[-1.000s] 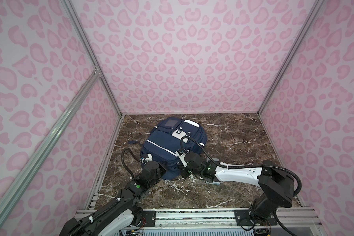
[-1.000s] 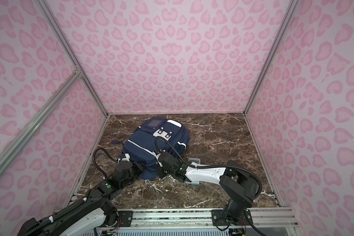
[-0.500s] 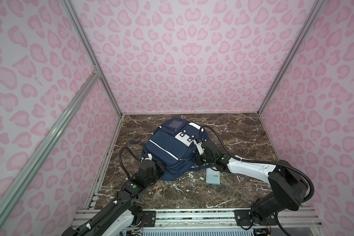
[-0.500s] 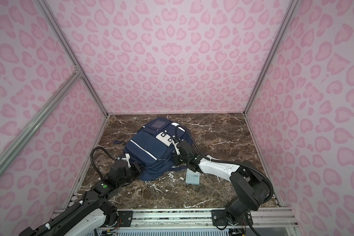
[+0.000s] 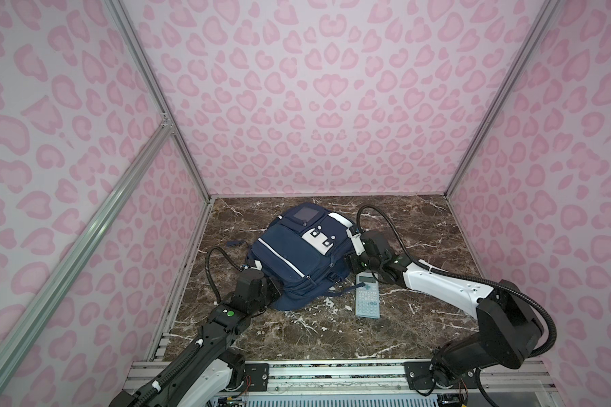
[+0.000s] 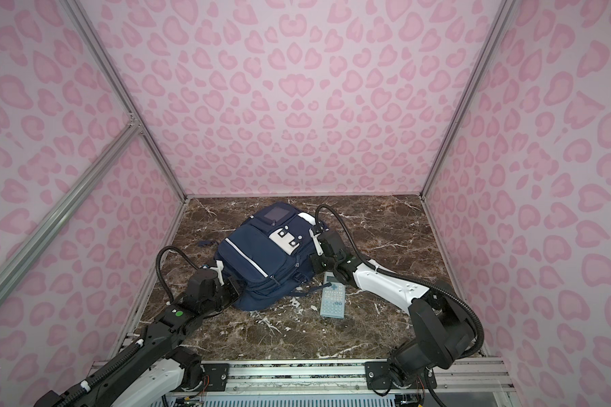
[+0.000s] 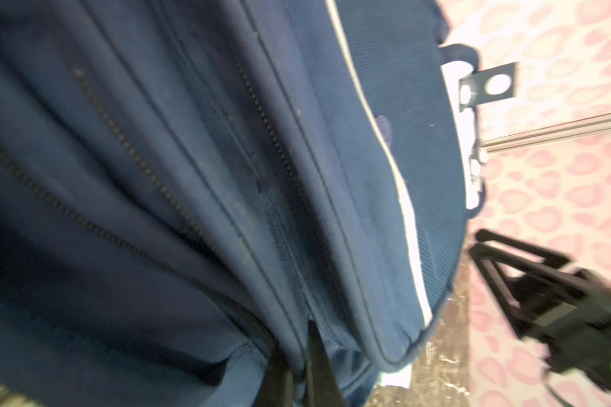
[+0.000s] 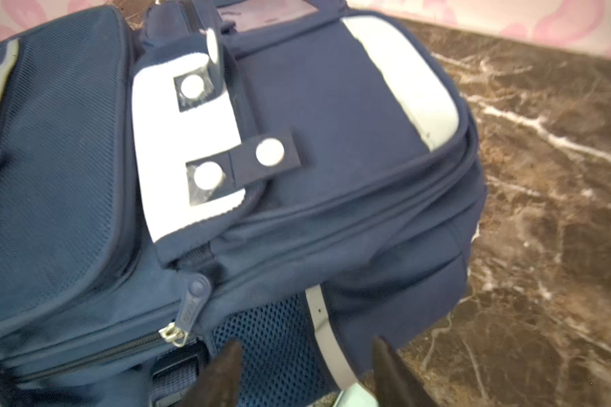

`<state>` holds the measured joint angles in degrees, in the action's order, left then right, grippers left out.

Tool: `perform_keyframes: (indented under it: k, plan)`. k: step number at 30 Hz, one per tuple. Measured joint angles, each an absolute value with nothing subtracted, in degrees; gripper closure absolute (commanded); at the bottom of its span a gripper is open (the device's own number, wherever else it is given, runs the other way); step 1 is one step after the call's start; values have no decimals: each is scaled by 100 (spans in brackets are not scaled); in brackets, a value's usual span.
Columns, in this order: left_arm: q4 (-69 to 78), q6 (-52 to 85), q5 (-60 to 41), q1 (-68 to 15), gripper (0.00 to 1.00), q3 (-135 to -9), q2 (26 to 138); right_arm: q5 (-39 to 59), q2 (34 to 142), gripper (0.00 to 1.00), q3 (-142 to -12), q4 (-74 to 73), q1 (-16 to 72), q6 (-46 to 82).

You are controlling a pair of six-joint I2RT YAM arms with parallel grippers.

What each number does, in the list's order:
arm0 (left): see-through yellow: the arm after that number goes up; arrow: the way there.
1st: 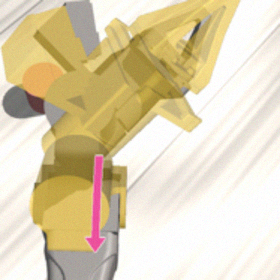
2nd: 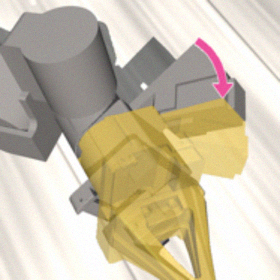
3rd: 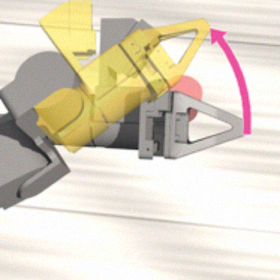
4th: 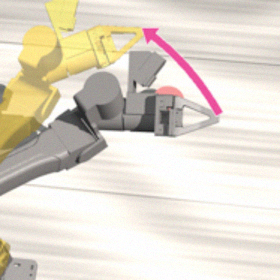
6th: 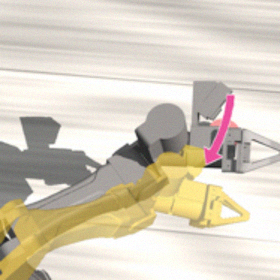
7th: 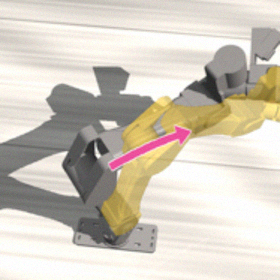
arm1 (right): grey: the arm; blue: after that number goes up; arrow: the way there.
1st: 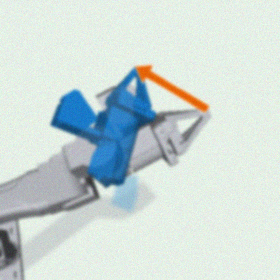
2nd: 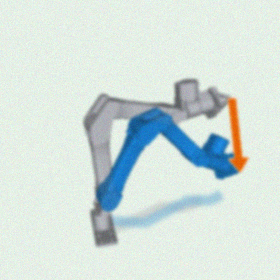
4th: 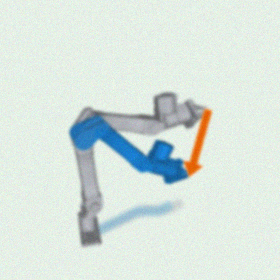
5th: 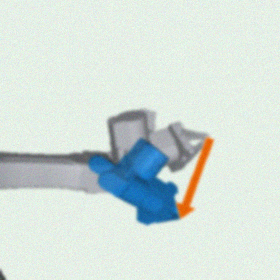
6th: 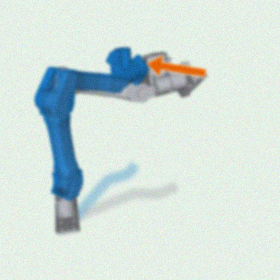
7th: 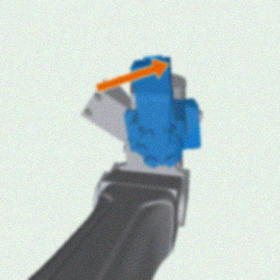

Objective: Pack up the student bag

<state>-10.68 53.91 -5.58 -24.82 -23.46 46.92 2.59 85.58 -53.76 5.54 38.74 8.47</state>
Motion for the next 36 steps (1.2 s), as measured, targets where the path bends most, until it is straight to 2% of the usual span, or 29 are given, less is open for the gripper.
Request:
perform_keyframes:
  k: [3,6,13,18,21,22,26,29,32,33,36]
  plan:
    - [-1240,5127,-534,-2386,97,-2502,4646,178,8353,9,-5238,233,4176,-58]
    - [-1380,4823,-620,-2095,90,-2600,4687,121,8484,8,-5356,115,4311,-985]
    - [-1540,4458,-797,-1828,91,-2753,4893,705,8976,22,-5833,-95,4547,-2735]
    - [-1577,4362,-910,-1721,91,-2753,4893,941,9415,21,-6215,30,4812,-3503]
    - [-1535,4364,-1031,-1695,92,-2692,4880,893,9620,24,-6259,34,4950,-3828]
    - [-1533,4364,-1070,-1693,92,-2679,4880,845,9695,31,-6278,30,4980,-3918]
    - [-1531,4355,-1131,-1673,92,-2679,4875,731,10049,71,-6479,21,5083,-4292]
    - [-1527,4338,-1138,-1610,92,-2709,4919,703,10278,97,-6759,174,5118,-4506]
    - [-1533,4222,-1199,-1452,88,-2783,5072,705,10318,100,-6838,268,5127,-4591]
    - [-1579,4174,-1260,-1367,82,-2851,5140,705,10318,100,-6836,261,5129,-4598]
    - [-1741,4027,-1129,-1081,48,-3168,5262,709,10296,100,-6847,233,5137,-4480]
